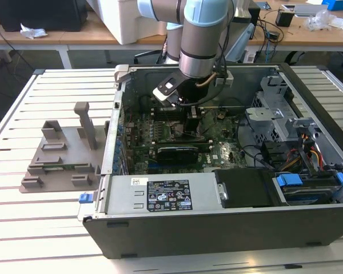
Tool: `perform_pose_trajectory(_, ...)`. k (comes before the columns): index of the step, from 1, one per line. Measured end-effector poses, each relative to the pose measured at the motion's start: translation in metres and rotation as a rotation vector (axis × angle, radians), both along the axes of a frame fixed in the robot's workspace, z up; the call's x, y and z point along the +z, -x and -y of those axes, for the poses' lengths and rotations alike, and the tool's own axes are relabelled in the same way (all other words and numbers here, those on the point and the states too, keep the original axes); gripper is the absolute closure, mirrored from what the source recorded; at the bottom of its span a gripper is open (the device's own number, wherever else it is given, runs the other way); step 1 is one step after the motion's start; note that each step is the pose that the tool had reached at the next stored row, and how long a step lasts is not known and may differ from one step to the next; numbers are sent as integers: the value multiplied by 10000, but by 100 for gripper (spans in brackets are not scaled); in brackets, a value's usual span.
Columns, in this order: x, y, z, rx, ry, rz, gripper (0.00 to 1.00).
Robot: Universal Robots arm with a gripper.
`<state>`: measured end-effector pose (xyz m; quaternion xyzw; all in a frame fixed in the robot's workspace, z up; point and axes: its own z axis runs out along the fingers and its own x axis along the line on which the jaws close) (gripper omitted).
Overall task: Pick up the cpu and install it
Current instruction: 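Place the cpu into insertion slot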
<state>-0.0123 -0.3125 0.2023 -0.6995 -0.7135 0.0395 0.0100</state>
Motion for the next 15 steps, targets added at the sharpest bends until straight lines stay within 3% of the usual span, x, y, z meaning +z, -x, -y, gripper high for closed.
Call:
perform_pose_trajectory(6,-2,0,-8,-166,-123,0,46)
perform_pose_trajectory(15,-20,-17,-8,-167,-123,-9,46)
